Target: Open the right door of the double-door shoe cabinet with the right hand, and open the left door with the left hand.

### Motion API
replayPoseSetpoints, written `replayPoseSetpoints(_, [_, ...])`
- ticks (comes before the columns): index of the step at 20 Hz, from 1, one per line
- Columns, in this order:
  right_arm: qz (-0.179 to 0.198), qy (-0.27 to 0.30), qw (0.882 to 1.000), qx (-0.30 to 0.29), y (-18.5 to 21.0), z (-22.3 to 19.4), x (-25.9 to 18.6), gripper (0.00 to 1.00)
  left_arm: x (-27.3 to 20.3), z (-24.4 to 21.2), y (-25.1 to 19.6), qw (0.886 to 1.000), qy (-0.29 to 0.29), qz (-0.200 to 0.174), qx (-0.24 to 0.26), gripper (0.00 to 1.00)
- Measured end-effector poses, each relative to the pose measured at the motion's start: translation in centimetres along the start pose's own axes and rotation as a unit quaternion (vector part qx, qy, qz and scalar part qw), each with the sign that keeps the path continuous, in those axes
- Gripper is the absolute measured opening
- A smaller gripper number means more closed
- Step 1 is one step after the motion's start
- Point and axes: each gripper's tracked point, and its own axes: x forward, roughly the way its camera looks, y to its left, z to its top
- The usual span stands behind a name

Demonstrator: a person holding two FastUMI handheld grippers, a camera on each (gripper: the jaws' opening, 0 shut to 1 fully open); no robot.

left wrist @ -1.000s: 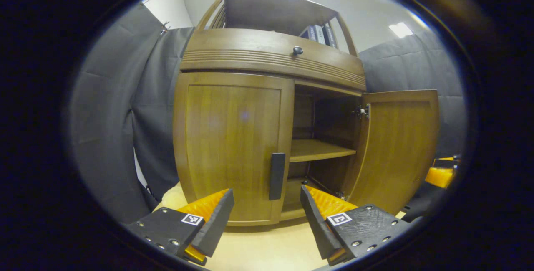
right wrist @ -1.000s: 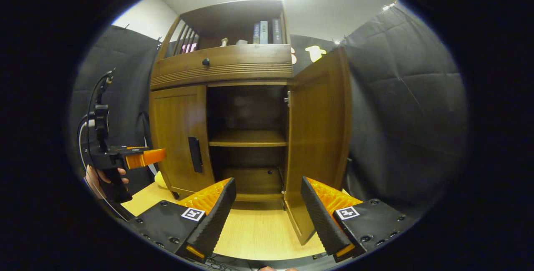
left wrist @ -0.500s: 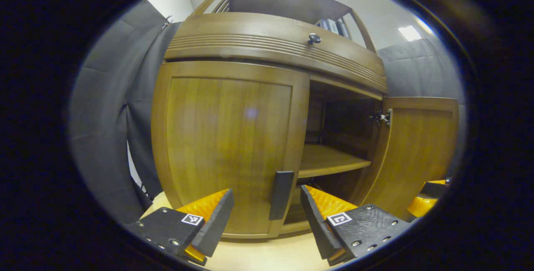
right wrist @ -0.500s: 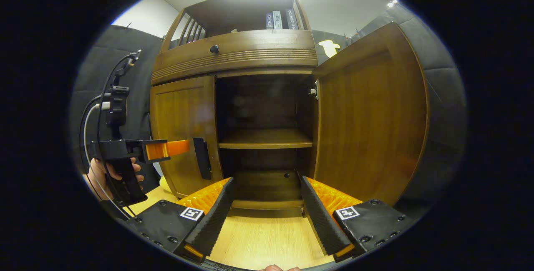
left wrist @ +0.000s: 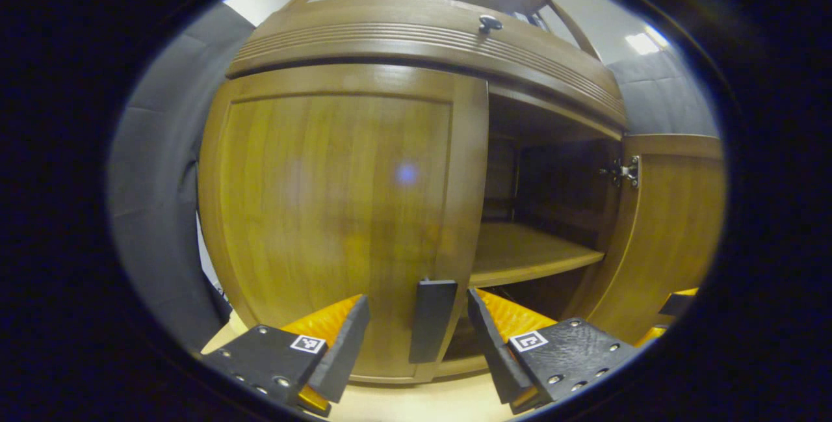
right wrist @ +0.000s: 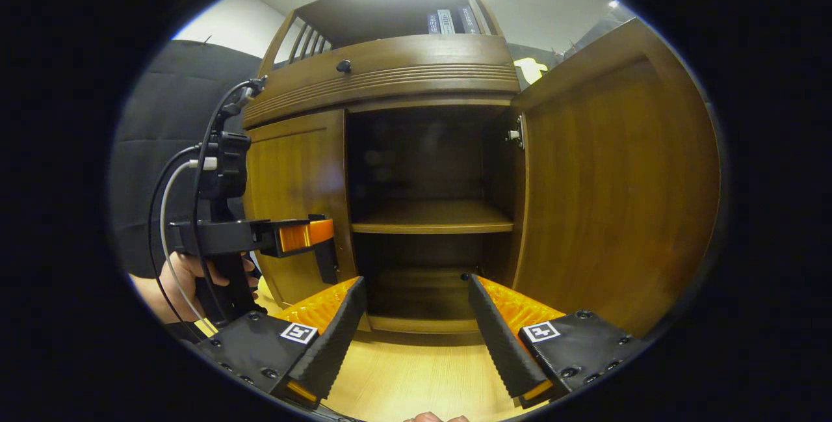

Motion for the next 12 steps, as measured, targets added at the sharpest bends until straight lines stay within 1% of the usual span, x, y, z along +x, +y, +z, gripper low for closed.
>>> replayPoseSetpoints(2, [0.004, 0.003, 1.000, 0.002, 0.1, -0.4, 0.2, 0.94, 0.8, -0.2, -0.3, 1.000, 0.005, 0.002, 0.007, 0.74])
replayPoseSetpoints(4, [0.006, 0.003, 1.000, 0.000, 0.1, -0.4, 0.2, 0.94, 1.2, -0.7, -0.5, 1.000, 0.013, 0.000, 0.004, 0.74])
replayPoseSetpoints(5, [0.006, 0.003, 1.000, 0.000, 0.1, -0.6, 0.3, 0.99, 1.6, -0.7, -0.6, 1.000, 0.015, -0.002, 0.003, 0.75])
replayPoseSetpoints(6, [0.007, 0.003, 1.000, 0.001, 0.1, -0.6, 0.4, 0.94, 1.9, -0.9, -0.7, 1.000, 0.015, 0.000, 0.002, 0.65])
replayPoseSetpoints(7, [0.008, 0.003, 1.000, 0.003, 0.1, -0.7, 0.6, 0.94, 2.1, -1.1, -1.1, 1.000, 0.018, -0.006, 0.000, 0.55])
replayPoseSetpoints(8, [0.009, 0.002, 1.000, 0.003, 0.1, -0.8, 0.8, 0.94, 2.1, -1.3, -1.1, 1.000, 0.019, -0.007, -0.002, 0.52])
replayPoseSetpoints(9, [0.010, 0.002, 1.000, 0.003, 0.1, -0.8, 1.1, 0.94, 1.6, -1.1, -0.8, 1.000, 0.020, 0.004, 0.000, 0.56])
replayPoseSetpoints(10, [0.011, 0.002, 1.000, 0.003, 0.1, -0.8, 1.3, 0.94, 2.5, -1.3, -1.0, 1.000, 0.018, 0.006, -0.007, 0.51])
replayPoseSetpoints(12, [0.012, -0.001, 1.000, 0.003, -0.1, -0.4, 1.9, 0.94, 2.7, -1.3, -1.0, 1.000, 0.020, 0.011, -0.015, 0.40])
